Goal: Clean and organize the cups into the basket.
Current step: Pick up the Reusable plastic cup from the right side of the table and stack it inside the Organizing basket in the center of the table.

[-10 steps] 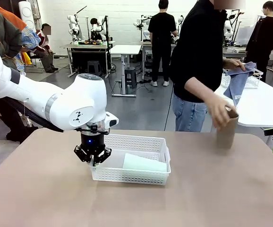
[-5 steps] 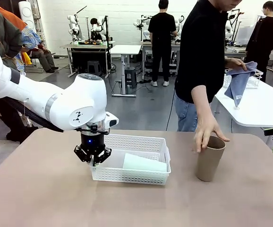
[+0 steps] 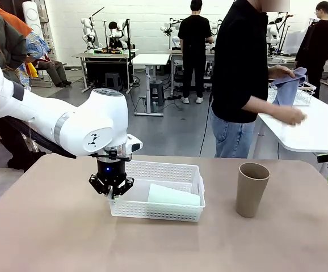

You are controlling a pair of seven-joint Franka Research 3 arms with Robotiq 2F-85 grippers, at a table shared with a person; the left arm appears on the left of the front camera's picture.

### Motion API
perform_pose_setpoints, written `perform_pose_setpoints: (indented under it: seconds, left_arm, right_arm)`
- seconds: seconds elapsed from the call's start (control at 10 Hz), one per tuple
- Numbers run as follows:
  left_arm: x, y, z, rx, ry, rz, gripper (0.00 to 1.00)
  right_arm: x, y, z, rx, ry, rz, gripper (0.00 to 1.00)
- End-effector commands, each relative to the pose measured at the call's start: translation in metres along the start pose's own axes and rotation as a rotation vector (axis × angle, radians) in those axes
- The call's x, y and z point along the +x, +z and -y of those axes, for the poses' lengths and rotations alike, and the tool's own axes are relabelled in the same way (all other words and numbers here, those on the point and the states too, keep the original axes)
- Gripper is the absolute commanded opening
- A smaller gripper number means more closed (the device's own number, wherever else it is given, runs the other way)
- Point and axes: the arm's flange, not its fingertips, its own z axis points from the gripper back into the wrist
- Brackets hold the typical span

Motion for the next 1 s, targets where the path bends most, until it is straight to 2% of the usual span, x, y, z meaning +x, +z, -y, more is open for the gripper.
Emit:
perform_pose_setpoints:
  seconds: [0.0, 0.1, 0.3, 0.5, 0.9]
  left_arm:
    - [-0.001, 0.001, 0.000, 0.013, -0.013, 0.012, 0.00]
    - [-0.001, 0.001, 0.000, 0.013, -0.013, 0.012, 0.00]
    - [-0.001, 0.001, 0.000, 0.013, -0.013, 0.012, 0.00]
    - [-0.001, 0.001, 0.000, 0.013, -0.013, 0.012, 0.00]
    - [-0.001, 0.001, 0.000, 0.013, -0.013, 0.012, 0.00]
  right_arm:
    - [0.000, 0.000, 0.000, 0.000, 0.000, 0.000, 1.00]
    - [-0.016, -0.012, 0.005, 0.054, 0.035, -0.013, 1.00]
    - [-0.037, -0.033, 0.013, 0.123, 0.041, 0.027, 1.00]
    - [-0.054, -0.056, 0.019, 0.165, 0.003, 0.047, 1.00]
    - [-0.085, -0.104, 0.034, 0.233, -0.114, -0.006, 1.00]
